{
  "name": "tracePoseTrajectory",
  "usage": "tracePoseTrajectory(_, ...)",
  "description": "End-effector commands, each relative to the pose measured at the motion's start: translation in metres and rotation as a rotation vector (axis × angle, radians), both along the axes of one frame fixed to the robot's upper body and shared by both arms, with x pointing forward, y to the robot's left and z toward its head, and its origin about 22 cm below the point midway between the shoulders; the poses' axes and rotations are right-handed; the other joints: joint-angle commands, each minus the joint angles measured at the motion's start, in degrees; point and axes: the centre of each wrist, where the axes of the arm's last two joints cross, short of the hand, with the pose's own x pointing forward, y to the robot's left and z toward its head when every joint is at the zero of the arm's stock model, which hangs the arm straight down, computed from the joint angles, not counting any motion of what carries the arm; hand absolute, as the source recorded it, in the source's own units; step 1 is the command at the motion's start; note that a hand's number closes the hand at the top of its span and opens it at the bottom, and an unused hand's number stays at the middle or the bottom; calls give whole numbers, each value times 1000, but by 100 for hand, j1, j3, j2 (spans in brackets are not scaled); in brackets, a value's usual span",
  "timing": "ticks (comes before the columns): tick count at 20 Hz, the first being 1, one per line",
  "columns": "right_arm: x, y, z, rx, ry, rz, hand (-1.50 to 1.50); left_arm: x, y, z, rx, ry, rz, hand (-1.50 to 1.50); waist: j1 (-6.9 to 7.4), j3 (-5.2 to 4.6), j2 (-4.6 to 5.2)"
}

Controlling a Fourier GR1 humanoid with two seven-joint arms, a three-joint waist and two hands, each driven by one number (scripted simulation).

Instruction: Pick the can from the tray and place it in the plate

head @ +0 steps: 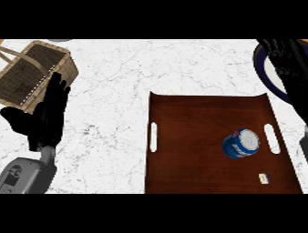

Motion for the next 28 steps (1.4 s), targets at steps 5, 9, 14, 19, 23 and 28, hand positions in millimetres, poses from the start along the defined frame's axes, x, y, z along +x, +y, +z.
tracePoseTrajectory(5,-15,-95,-3,216,127,-584,150,-43,18,-62,10,338,-24,0,-450,72,-91)
tracePoseTrajectory(9,-42,-166,-29,31,200,-1118,150,-52,12,-68,-42,371,-50,0,-728,55,-90)
tracePoseTrajectory(14,-99,-128,-70,186,82,-1225,-150,-66,9,-73,-32,392,-139,0,-334,72,-129)
tracePoseTrajectory(19,-146,-102,-53,114,126,-1206,-150,-65,4,-79,-51,395,-170,0,-141,65,-81)
tracePoseTrajectory(23,-161,-108,-49,-139,361,-1132,-150,-63,-3,-75,-50,384,-183,0,-115,56,-64)
tracePoseTrajectory(28,-166,-91,-20,-363,572,-1021,-150,-63,-7,-81,-28,376,-208,0,-83,49,-48)
